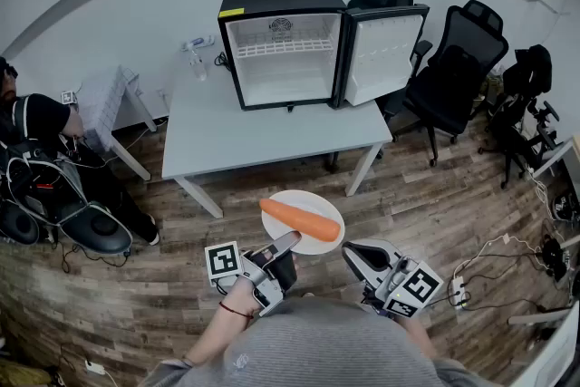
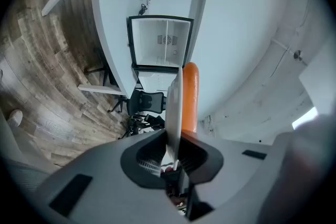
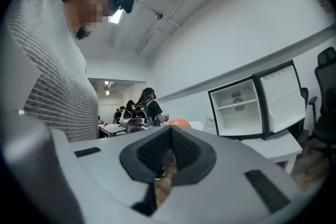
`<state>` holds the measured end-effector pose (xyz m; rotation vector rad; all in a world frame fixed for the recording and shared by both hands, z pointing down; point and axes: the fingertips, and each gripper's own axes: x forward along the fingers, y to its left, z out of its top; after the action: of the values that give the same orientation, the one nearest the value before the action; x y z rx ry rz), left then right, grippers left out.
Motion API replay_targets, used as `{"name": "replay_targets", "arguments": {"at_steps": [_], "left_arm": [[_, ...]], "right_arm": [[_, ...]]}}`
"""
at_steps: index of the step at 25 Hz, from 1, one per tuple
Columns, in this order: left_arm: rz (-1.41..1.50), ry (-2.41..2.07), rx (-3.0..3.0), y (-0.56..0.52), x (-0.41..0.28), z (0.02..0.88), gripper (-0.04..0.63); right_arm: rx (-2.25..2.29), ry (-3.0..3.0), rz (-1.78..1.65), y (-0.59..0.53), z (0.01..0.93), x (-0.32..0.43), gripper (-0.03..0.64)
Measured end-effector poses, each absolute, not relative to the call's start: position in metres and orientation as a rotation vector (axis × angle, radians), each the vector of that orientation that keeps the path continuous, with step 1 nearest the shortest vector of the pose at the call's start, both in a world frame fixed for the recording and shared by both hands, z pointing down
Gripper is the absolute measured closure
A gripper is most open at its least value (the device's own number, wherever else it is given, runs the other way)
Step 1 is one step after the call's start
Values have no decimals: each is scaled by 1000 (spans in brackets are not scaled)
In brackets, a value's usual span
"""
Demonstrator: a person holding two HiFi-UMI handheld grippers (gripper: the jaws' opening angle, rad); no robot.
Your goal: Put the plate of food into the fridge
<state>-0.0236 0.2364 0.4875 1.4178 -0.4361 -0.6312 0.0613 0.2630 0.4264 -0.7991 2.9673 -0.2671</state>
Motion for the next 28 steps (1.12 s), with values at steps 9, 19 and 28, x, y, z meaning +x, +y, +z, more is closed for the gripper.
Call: {"name": "replay_targets", "arguments": {"at_steps": [9, 19, 28], "left_arm": [[-638, -430, 1418, 236, -23, 483, 546], [-634, -433, 1421, 236, -19, 484, 546], [-639, -438, 1416, 235, -14, 482, 546]], "right_arm": [[-796, 2960, -277, 264, 425, 62, 604], [-797, 2952, -291, 263, 427, 69, 604], [-642, 2893, -333, 270, 416, 70, 603]]}}
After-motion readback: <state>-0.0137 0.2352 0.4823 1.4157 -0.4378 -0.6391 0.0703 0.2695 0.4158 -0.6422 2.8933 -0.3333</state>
